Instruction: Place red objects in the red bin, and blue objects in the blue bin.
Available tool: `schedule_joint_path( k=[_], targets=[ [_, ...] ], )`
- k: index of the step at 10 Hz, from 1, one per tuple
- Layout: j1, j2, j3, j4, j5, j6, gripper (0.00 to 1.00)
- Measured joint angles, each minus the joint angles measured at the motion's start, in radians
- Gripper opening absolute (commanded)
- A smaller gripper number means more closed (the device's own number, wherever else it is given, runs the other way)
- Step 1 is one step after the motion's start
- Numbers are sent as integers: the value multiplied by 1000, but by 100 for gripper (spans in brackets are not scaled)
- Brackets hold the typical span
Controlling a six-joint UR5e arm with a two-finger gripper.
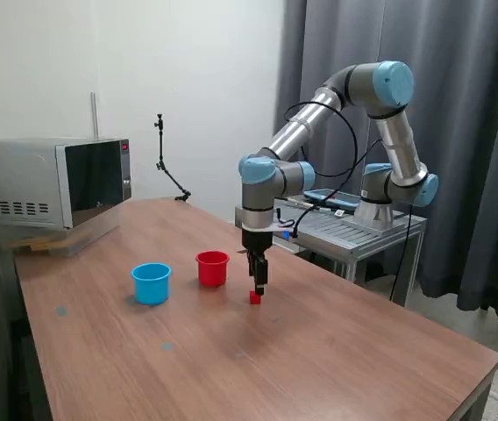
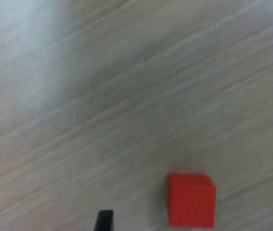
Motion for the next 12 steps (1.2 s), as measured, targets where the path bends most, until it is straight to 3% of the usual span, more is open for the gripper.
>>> schedule_joint_path(
  k=[12],
  targets=[
    [3, 35, -6, -8, 21, -104, 100]
  ],
)
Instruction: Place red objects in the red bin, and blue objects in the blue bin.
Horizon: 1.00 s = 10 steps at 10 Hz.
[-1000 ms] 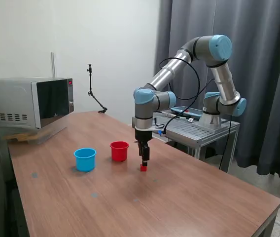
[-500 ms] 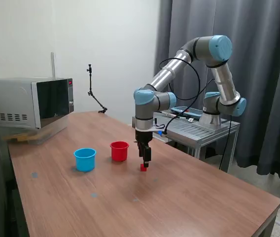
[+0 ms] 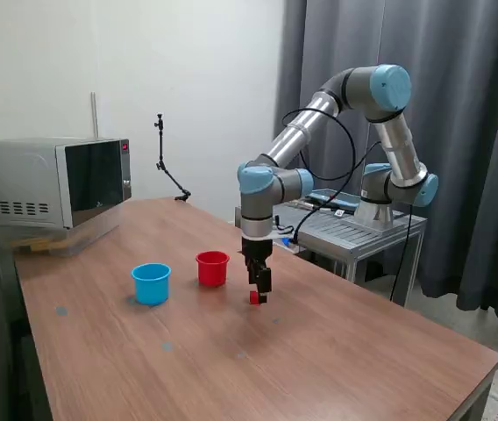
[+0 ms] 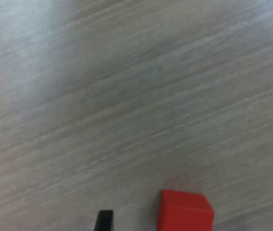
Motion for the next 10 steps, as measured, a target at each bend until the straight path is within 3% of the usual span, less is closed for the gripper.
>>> schedule_joint_path(
  k=[10],
  targets=[
    [-1, 12, -1, -15, 0, 6, 100]
  ],
)
